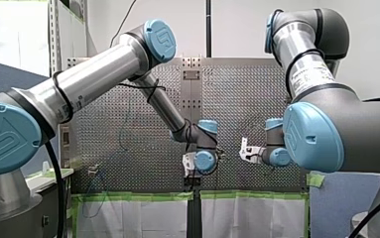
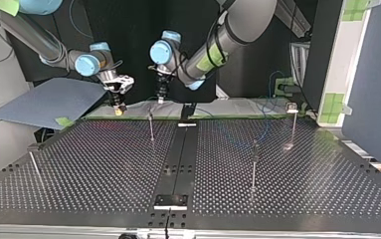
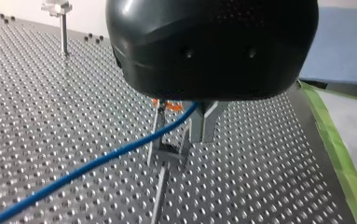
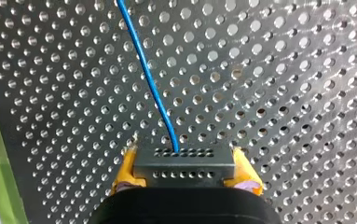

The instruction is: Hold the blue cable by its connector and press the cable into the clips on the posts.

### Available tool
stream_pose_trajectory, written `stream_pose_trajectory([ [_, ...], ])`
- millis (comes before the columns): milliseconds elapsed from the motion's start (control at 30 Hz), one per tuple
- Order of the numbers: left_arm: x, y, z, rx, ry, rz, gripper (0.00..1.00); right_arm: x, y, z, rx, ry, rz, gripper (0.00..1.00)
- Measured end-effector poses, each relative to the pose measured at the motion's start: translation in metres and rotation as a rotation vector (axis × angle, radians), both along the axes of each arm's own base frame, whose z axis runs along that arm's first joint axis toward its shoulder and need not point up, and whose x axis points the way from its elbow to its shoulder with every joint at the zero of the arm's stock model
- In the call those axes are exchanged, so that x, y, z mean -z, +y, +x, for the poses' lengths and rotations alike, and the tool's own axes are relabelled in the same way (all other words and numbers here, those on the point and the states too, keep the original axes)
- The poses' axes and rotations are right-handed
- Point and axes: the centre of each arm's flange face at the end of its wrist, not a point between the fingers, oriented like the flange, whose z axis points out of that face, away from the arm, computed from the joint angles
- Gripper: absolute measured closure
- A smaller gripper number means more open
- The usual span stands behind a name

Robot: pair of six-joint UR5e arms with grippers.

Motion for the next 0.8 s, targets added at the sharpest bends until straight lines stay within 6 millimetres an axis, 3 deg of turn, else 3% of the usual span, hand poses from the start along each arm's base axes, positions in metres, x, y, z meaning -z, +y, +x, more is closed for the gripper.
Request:
stream_pose_trajectory([
  [267, -0.013, -0.009, 0.01, 0.014, -0.003, -0.011, 0.98, -0.005, -0.005, 0.0, -0.057, -0.011, -0.009, 1.0],
  [800, -0.003, -0.001, 0.033, 0.003, 0.016, -0.004, 0.98, -0.014, -0.014, -0.003, -0.053, -0.015, -0.029, 1.0],
])
